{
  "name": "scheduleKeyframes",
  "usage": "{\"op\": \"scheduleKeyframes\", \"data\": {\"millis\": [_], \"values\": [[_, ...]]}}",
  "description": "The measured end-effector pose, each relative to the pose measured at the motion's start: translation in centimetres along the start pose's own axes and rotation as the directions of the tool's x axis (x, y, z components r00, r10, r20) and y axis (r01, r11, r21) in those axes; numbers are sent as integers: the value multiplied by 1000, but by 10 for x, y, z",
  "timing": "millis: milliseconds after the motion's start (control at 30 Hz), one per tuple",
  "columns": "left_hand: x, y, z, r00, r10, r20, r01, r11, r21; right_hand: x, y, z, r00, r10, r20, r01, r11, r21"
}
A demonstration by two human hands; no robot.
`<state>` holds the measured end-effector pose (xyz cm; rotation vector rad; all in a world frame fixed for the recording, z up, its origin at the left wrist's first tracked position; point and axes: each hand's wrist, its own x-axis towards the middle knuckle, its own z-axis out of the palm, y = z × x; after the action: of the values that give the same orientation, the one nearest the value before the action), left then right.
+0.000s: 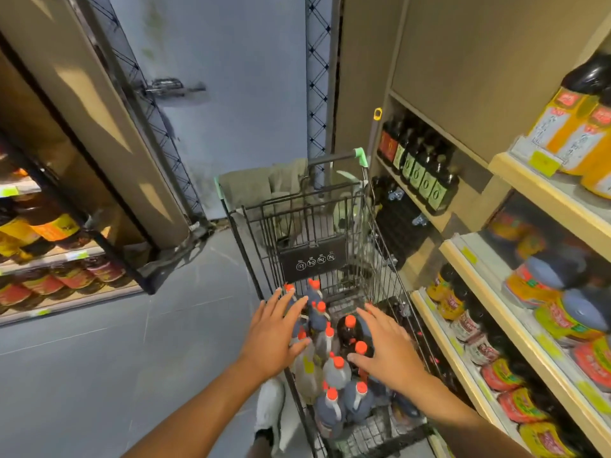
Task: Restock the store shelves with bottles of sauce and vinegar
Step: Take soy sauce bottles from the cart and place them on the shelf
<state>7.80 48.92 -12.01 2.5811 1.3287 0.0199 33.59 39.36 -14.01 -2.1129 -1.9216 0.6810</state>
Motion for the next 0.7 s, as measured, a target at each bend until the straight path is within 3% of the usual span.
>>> {"op": "scheduleKeyframes", "data": {"millis": [167,300,467,700], "values": [[80,-42,13,988,107,111,-107,994,-5,54,-2,17,980,177,93,-194,955,225],[146,-78,26,958,188,219,-191,982,-6,90,-13,31,932,318,173,-355,898,259],[207,-120,49,903,287,319,-300,954,-9,133,-13,51,879,444,171,-476,825,304],[241,-158,85,835,325,443,-362,932,-2,183,3,97,776,566,278,-630,712,310]]}}
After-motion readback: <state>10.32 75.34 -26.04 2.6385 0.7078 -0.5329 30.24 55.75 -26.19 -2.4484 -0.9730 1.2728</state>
